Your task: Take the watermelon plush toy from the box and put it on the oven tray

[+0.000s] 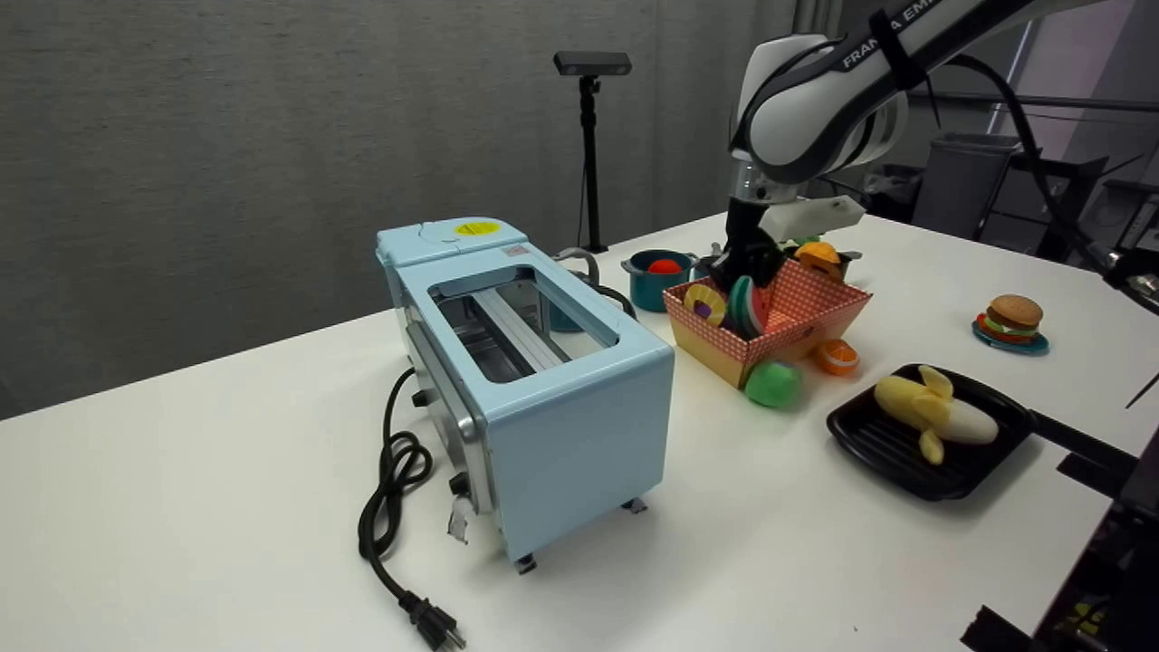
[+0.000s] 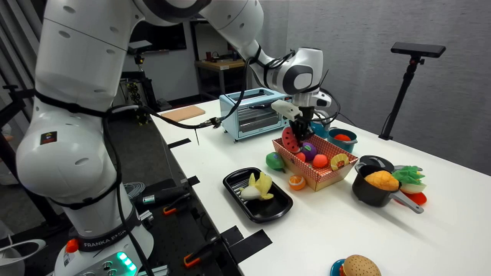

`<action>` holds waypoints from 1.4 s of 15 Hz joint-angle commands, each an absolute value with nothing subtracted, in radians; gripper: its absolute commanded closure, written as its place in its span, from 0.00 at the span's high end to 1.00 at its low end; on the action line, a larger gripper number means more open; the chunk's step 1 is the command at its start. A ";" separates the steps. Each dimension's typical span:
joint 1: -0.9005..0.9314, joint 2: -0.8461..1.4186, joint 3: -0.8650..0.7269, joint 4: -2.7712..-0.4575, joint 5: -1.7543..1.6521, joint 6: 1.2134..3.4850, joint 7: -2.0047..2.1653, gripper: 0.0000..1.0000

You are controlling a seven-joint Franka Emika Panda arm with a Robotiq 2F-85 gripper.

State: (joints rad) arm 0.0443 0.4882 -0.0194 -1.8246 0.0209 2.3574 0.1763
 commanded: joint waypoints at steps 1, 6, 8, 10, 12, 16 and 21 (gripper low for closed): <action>0.075 0.371 -0.027 -1.957 -0.006 2.466 0.215 0.02; 0.103 0.223 -0.025 -2.136 -0.034 2.585 0.246 0.02; 0.110 0.164 -0.023 -2.210 -0.047 2.616 0.262 0.02; 0.113 0.105 -0.017 -2.288 -0.060 2.642 0.277 0.02; 0.109 0.056 -0.010 -2.355 -0.075 2.658 0.290 0.02; 0.095 -0.028 0.008 -2.473 -0.087 2.675 0.304 0.02; 0.077 -0.095 0.021 -2.569 -0.066 2.669 0.288 0.02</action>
State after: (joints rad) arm 0.1006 -0.0196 0.0027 -2.4856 -0.0454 2.6395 0.2589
